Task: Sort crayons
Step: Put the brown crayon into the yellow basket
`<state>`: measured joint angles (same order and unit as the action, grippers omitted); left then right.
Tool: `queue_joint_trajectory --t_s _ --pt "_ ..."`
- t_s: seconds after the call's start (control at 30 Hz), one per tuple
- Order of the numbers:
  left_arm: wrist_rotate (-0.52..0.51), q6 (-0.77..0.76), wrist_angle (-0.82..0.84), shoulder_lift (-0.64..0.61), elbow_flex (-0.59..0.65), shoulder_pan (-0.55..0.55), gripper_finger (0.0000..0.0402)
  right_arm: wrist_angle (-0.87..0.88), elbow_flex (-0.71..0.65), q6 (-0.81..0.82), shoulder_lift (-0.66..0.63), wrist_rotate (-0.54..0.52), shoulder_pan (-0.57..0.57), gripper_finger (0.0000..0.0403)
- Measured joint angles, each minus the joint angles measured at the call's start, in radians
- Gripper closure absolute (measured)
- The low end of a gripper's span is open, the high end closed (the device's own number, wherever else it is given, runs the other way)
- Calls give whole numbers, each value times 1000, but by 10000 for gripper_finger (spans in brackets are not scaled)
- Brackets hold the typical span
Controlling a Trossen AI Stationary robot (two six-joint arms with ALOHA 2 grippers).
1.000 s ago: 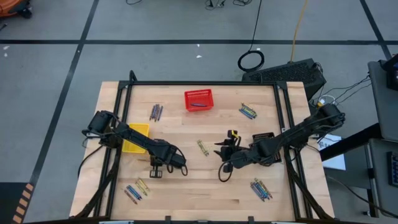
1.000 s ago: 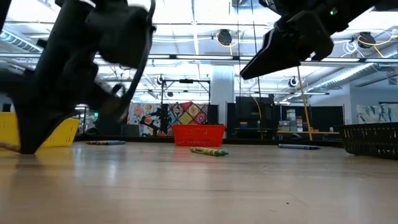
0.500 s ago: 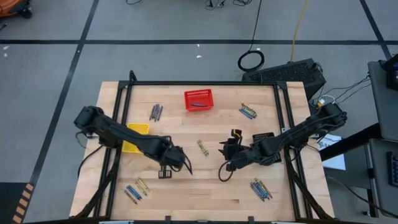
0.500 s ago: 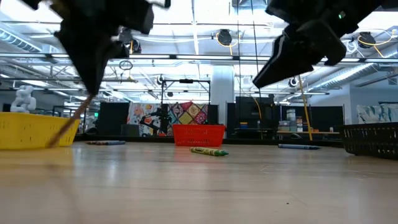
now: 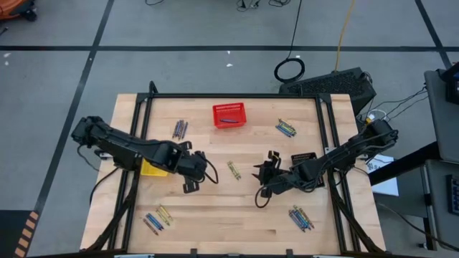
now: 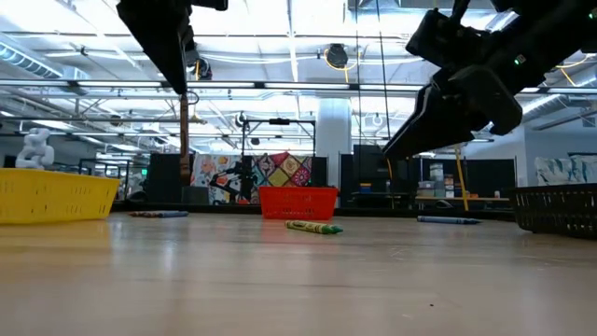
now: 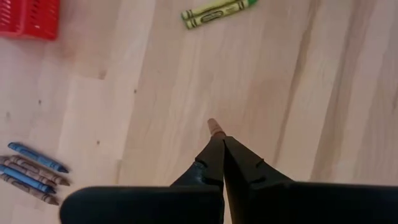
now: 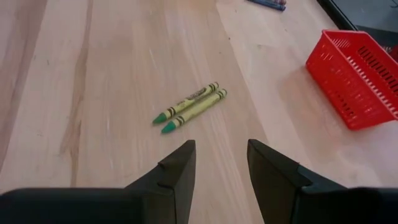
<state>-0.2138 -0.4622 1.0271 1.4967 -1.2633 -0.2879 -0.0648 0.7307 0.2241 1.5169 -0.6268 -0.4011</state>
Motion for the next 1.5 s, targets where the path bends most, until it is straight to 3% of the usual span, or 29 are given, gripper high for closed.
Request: queue_joint_trajectory --t_s 0.23,0.6,0.93,1.2,1.5 --pt "1 -2 71 -3 1 2 401 -42 0 -6 0 3 0 273" --pt "17 -233 539 -55 -100 16 402 -82 0 -21 0 3 0 273" --pt "56 -158 544 -44 24 136 402 -93 0 -28 0 2 0 273" --pt "63 -125 544 -43 29 178 402 -89 0 -26 0 2 0 273" --pt "237 -160 544 -93 29 184 402 -89 0 -26 0 3 0 273"
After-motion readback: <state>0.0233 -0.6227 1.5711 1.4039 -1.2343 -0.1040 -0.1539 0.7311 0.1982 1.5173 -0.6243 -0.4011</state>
